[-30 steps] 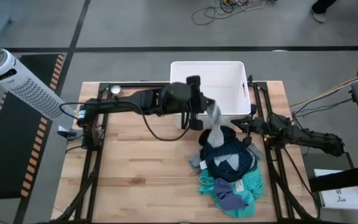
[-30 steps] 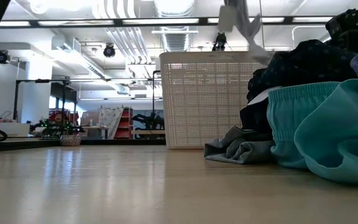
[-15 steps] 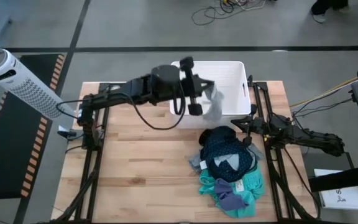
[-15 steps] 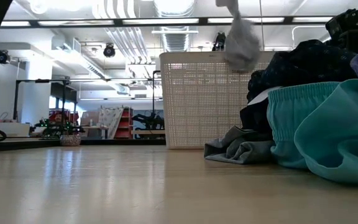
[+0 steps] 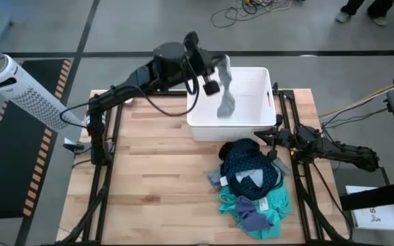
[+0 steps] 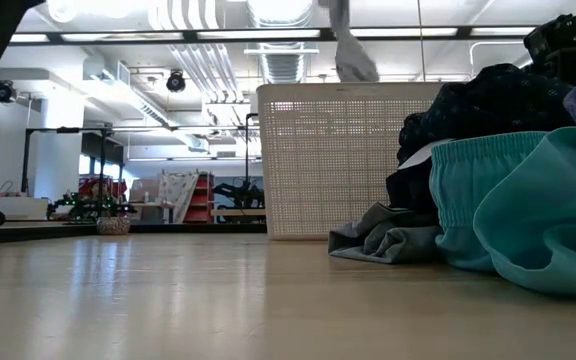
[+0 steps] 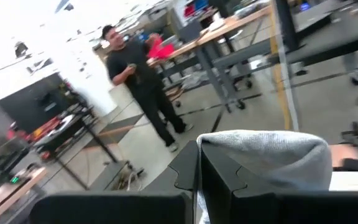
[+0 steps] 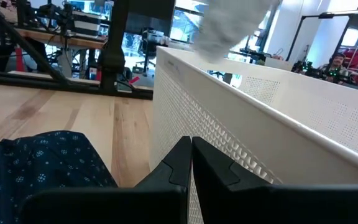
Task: Sort clothes
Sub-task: Put the top gray sock into the laundry bin
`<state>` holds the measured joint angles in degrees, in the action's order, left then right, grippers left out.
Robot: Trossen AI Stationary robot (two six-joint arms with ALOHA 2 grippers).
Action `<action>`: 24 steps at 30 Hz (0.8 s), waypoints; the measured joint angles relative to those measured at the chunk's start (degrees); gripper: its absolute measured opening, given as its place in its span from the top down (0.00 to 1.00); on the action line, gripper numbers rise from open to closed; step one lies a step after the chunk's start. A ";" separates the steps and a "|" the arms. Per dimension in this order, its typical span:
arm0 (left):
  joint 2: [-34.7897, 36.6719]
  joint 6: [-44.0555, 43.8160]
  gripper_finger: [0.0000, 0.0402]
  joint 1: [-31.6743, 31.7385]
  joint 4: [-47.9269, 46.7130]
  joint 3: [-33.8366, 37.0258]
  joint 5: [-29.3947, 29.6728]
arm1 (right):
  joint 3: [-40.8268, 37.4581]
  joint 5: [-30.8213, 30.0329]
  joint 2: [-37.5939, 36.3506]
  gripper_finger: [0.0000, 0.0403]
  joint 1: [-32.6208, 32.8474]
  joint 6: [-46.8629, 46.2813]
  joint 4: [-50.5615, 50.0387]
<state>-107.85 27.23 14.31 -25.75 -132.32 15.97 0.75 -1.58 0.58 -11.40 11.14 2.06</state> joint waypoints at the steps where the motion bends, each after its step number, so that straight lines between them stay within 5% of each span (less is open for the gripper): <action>1: 0.00 -0.53 1.00 0.84 -0.08 0.23 0.00 | 0.00 0.01 0.00 1.00 0.01 -0.01 0.01; 18: -0.11 -5.51 1.00 6.25 -2.60 13.13 -3.54 | 0.00 0.03 -0.02 1.00 0.00 -0.16 0.51; 24: -0.11 -5.63 0.91 5.69 -2.74 17.39 -8.59 | 0.00 0.04 0.00 1.00 0.00 -0.18 0.42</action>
<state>-107.96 21.60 20.00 -28.49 -114.93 7.37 0.75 -1.54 0.58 -11.40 10.96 2.48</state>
